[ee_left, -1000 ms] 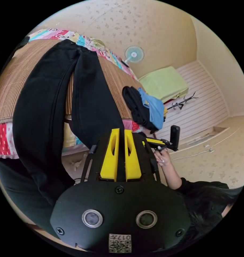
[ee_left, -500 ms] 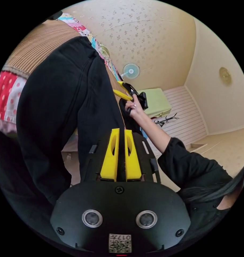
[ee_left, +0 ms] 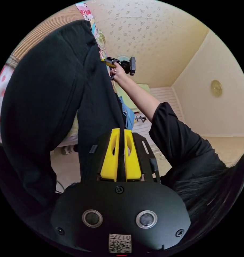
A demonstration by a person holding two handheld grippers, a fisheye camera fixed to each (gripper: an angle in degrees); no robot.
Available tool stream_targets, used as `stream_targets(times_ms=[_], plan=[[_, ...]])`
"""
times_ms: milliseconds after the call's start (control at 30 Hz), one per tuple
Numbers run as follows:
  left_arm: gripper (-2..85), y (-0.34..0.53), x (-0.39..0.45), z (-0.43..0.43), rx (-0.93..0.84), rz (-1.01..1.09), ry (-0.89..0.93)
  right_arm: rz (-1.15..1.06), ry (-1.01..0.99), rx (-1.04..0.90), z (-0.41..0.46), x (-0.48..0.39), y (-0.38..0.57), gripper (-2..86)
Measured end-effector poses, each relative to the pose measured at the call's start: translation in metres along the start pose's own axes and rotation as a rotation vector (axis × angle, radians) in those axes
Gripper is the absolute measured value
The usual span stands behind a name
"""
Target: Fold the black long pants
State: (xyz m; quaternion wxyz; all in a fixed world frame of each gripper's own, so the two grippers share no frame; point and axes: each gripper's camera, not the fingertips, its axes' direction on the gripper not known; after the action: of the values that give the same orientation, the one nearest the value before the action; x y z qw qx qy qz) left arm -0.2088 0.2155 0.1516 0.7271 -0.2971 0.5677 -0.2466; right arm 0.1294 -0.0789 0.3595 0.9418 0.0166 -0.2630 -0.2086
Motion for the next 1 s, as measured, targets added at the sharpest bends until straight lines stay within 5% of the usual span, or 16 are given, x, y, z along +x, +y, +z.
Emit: stream_targets(times_ms=[167, 367, 667, 900, 1000], plan=[[3.6, 0.001, 0.013, -0.067, 0.128, -0.037, -0.052, -0.313, 0.332, 0.249, -0.034, -0.198, -0.02, 3.5], [4.0, 0.014, 0.017, -0.127, 0.2, -0.122, -0.356, -0.444, 0.035, 0.111, 0.014, -0.309, -0.043, 7.3], [10.3, 0.012, 0.048, -0.138, 0.402, -0.034, -0.469, -0.404, -0.236, 0.164, -0.009, -0.239, 0.049, 9.9], [16.4, -0.059, 0.028, -0.08, 0.233, -0.015, -0.552, -0.278, -0.345, 0.167, -0.025, -0.154, 0.185, 12.7], [13.3, -0.067, 0.014, -0.051, 0.18, -0.079, -0.569, -0.085, -0.617, 0.115, -0.017, -0.12, 0.23, 11.7]])
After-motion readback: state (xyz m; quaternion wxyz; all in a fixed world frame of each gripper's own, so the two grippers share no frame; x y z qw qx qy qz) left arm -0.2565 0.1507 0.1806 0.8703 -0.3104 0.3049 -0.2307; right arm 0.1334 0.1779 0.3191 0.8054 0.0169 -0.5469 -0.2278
